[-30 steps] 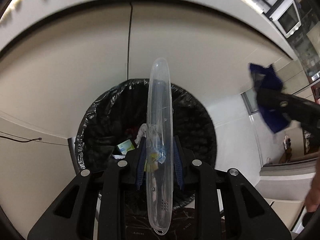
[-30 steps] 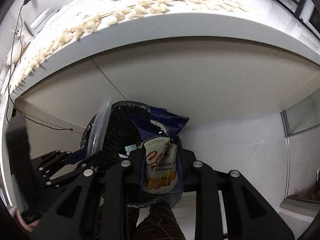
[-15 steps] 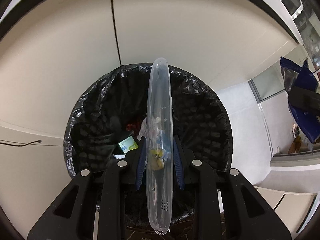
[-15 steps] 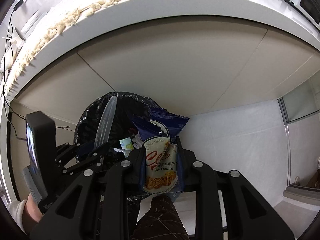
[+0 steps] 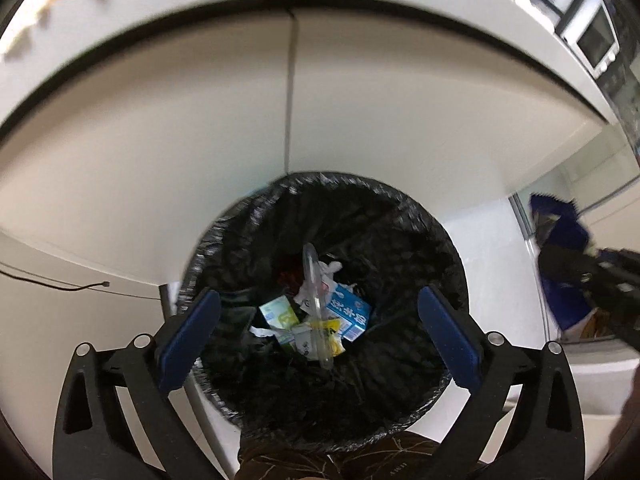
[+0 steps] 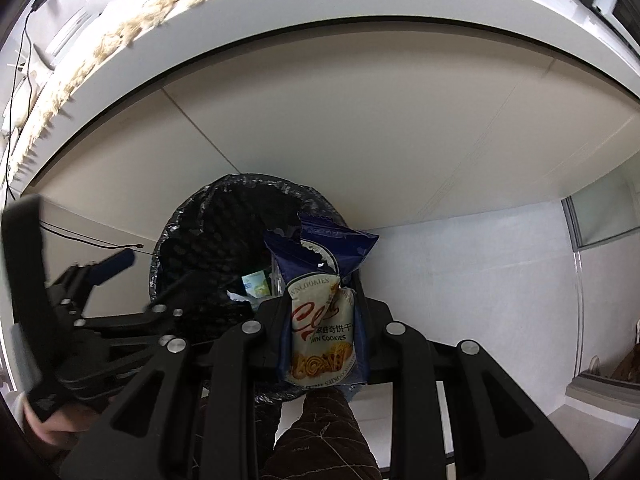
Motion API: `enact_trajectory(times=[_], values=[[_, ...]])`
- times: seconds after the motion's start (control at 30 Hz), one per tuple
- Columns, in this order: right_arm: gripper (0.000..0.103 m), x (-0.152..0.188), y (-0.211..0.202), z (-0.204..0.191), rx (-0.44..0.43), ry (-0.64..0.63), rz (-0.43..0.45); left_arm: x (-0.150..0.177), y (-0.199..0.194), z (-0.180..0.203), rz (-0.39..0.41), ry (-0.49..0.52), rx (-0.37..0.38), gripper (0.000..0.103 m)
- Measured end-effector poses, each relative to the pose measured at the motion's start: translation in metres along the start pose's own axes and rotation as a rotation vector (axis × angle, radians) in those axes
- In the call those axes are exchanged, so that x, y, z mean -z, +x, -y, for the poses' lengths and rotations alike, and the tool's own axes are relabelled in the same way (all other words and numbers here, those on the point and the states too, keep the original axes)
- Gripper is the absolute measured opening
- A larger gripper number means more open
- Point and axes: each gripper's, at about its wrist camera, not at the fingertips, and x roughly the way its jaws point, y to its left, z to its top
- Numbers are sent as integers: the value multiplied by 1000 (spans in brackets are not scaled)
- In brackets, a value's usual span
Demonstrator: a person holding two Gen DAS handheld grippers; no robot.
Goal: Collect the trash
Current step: 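Open the right gripper to drop the blue cookie packet into the bin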
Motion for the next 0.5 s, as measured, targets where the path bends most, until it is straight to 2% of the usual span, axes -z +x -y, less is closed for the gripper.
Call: enact_trajectory(times=[0.23, 0.5], values=[[23, -7, 14, -22, -26, -33, -7, -5, -33, -24, 37, -36, -38, 97], [24, -5, 44, -51, -49, -90, -66, 2, -46, -55, 22, -109, -97, 97]])
